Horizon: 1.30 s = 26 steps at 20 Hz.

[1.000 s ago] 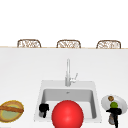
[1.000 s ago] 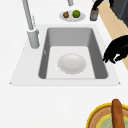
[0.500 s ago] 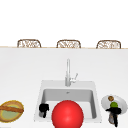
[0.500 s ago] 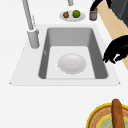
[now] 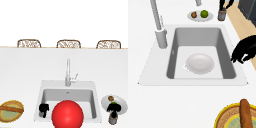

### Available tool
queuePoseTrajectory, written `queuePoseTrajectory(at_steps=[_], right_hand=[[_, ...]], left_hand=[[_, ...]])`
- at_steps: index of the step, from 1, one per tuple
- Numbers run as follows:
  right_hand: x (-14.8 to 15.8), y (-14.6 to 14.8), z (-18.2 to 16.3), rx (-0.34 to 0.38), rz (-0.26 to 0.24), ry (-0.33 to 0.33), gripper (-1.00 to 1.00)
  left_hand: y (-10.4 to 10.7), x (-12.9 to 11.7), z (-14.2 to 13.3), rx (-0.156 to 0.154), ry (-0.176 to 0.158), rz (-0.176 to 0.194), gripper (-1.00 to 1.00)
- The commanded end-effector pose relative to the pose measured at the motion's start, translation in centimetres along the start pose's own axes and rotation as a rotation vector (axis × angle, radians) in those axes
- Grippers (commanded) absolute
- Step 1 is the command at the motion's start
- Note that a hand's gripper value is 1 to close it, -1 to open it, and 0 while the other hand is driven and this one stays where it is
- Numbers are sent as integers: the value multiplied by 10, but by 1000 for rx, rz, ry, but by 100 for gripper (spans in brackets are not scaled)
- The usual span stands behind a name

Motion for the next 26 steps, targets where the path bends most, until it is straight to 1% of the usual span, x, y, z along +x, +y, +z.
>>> queuePoseTrajectory(at_steps=[1,2,3,5,6,7,11,13,17,19,21,24,26], right_hand=[[-3,1,0,1,7,-11,100],[-5,0,0,-4,3,-9,100],[-8,-2,0,-9,-13,-6,100],[-5,-2,-1,-8,-10,-1,100],[-7,-3,0,-9,-12,-1,-100],[-9,-4,0,2,-28,-3,-100],[-17,-21,14,46,-18,-4,-100],[-22,-23,17,65,-11,-18,-100],[-27,-35,25,111,13,-7,-100],[-24,-34,27,138,24,2,-100],[-26,-25,24,115,41,-1,-100],[-28,-13,15,85,25,-2,-100],[-25,-8,9,81,21,6,-100]], left_hand=[[0,0,0,0,0,0,0],[0,0,0,0,0,0,0],[0,0,0,0,0,0,0],[0,0,0,0,0,0,0],[0,0,0,0,0,0,0],[0,0,0,0,0,0,0],[0,0,0,0,0,0,0],[0,0,0,0,0,0,0],[0,0,0,0,0,0,0],[0,0,0,0,0,0,0],[0,0,0,0,0,0,0],[0,0,0,0,0,0,0],[0,0,0,0,0,0,0]])
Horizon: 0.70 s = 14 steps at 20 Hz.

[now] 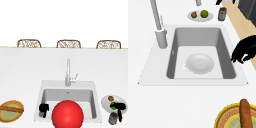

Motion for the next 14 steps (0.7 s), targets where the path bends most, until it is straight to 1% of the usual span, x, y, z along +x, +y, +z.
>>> queuePoseTrajectory(at_steps=[1,3,10,11,14], right_hand=[[4,12,-10,13,12,3,-100],[9,18,-15,20,24,14,-100],[7,33,-41,66,39,13,-100],[5,37,-44,67,33,-1,-100],[4,44,-53,73,27,-6,-100]], left_hand=[[0,0,0,0,0,0,0],[0,0,0,0,0,0,0],[0,0,0,0,0,0,0],[0,0,0,0,0,0,0],[0,0,0,0,0,0,0]])
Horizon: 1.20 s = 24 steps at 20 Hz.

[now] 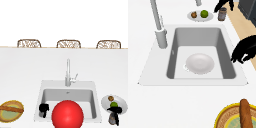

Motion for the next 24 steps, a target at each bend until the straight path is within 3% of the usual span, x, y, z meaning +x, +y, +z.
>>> queuePoseTrajectory(at_steps=[1,8,18,19,20,24], right_hand=[[-5,7,-11,33,15,-12,-100],[-13,19,-29,86,9,-11,-100],[-15,11,-40,153,-14,-20,-100],[-17,14,-42,164,-14,-20,100],[-18,13,-42,171,4,-26,100],[-26,12,-36,114,-47,-49,100]], left_hand=[[0,0,0,0,0,0,0],[0,0,0,0,0,0,0],[0,0,0,0,0,0,0],[0,0,0,0,0,0,0],[0,0,0,0,0,0,0],[0,0,0,0,0,0,0]])
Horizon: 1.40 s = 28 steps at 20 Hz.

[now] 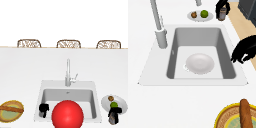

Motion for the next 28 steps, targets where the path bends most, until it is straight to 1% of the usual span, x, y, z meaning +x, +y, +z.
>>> queuePoseTrajectory(at_steps=[1,2,3,4,5,7,9,11,13,23,28], right_hand=[[-9,4,3,-18,-19,-19,100],[-9,5,6,-20,-19,-19,100],[-11,-1,5,-45,-41,-27,100],[-3,-7,10,-24,-15,-6,100],[-3,-15,19,-25,-19,-15,100],[7,-19,25,-39,-38,-33,100],[21,-22,25,-39,-34,-27,100],[32,-25,29,-47,-22,-5,100],[40,-28,32,-50,-31,0,100],[96,-47,45,-68,-59,-12,100],[125,-55,48,-58,-70,-29,100]], left_hand=[[0,0,0,0,0,0,0],[0,0,0,0,0,0,0],[0,0,0,0,0,0,0],[0,0,0,0,0,0,0],[0,0,0,0,0,0,0],[0,0,0,0,0,0,0],[0,0,0,0,0,0,0],[0,0,0,0,0,0,0],[0,0,0,0,0,0,0],[0,0,0,0,0,0,0],[0,0,0,0,0,0,0]])
